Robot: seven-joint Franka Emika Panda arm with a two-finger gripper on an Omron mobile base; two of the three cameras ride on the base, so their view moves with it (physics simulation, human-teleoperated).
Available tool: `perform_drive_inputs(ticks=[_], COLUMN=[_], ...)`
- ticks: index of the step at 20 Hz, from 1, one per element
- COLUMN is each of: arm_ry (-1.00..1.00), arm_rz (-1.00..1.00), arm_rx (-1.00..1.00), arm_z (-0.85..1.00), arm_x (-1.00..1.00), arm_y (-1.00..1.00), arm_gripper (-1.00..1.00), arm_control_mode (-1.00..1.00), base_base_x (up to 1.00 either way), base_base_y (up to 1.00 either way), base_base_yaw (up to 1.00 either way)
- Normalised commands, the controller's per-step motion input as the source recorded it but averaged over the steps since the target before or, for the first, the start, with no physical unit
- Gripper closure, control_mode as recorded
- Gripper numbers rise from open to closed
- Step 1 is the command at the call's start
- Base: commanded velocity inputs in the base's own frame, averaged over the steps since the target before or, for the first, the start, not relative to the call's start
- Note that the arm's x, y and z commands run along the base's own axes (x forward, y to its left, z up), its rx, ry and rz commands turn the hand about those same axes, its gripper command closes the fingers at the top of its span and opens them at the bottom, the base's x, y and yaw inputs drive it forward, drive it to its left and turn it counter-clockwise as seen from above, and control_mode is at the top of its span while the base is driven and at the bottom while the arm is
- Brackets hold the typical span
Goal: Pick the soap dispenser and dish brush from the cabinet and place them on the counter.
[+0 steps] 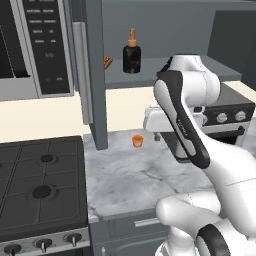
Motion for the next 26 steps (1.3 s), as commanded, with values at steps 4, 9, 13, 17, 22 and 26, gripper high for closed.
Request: perform_drive_inputs(ticks=[4, 9, 13, 17, 22, 26], arm_ry=[-0.13, -0.15, -0.18, -0.20, -0.18, -0.16], arm_rz=[-0.11, -0.10, -0.09, -0.07, -0.05, -0.04], arm_rx=[-0.06, -0.05, -0.06, -0.07, -0.06, -0.02], arm_z=[0.23, 0.18, 0.12, 0.07, 0.14, 0.28], arm_x=[0.18, 0.18, 0.21, 0.20, 0.15, 0.16], arm_y=[0.00, 0.00, 0.00, 0.00, -0.03, -0.04], arm_gripper=[-1.00, -1.00, -1.00, -1.00, -1.00, -1.00], arm_control_mode=[-1.00, -1.00, -1.00, -1.00, -1.00, -1.00], base_base_x=[0.00, 0.00, 0.00, 0.00, 0.00, 0.00], base_base_y=[0.00, 0.00, 0.00, 0.00, 0.00, 0.00], base_base_yaw=[0.00, 0.00, 0.00, 0.00, 0.00, 0.00])
